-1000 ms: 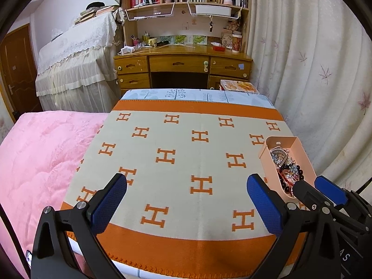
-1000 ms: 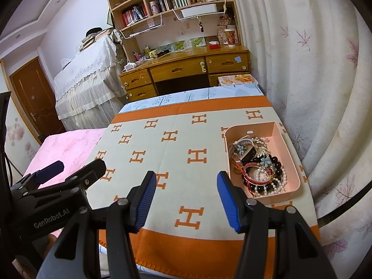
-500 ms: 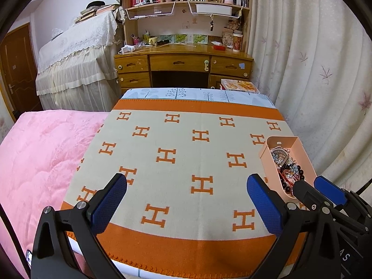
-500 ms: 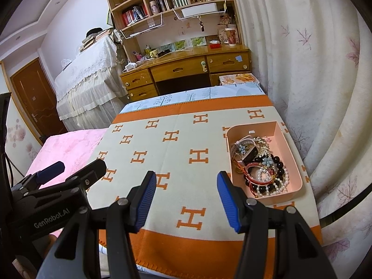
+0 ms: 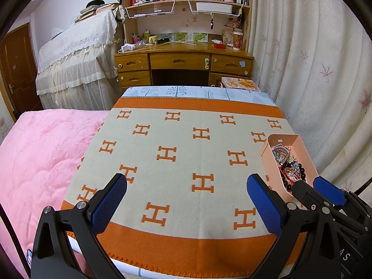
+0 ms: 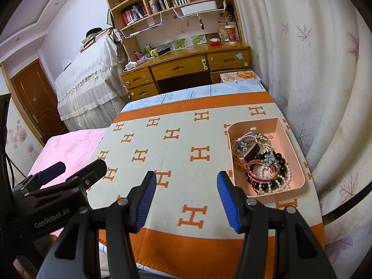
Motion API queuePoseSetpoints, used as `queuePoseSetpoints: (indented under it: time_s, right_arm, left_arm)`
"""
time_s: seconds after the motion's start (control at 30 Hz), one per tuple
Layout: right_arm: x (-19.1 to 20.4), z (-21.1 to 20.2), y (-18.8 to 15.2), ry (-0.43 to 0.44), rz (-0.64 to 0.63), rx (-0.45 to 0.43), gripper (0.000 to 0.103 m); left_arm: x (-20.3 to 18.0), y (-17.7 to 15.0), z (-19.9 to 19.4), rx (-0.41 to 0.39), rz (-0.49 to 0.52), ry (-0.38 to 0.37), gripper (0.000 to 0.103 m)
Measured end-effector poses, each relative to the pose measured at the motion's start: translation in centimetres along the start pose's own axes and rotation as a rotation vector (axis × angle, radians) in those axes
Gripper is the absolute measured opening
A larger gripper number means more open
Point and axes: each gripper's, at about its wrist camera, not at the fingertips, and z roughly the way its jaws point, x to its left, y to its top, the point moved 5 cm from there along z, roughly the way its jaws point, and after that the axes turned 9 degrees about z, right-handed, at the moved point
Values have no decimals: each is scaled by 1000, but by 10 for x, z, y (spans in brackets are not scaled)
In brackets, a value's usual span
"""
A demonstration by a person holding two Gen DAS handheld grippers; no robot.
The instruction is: Organize jewelry
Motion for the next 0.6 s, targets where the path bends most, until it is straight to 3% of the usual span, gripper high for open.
queuePoseSetpoints:
  time_s: [0.6]
  right_arm:
    - [11, 5, -9, 14, 8, 12, 55]
  left_arm:
    - [4, -10, 0, 7, -6, 21, 102]
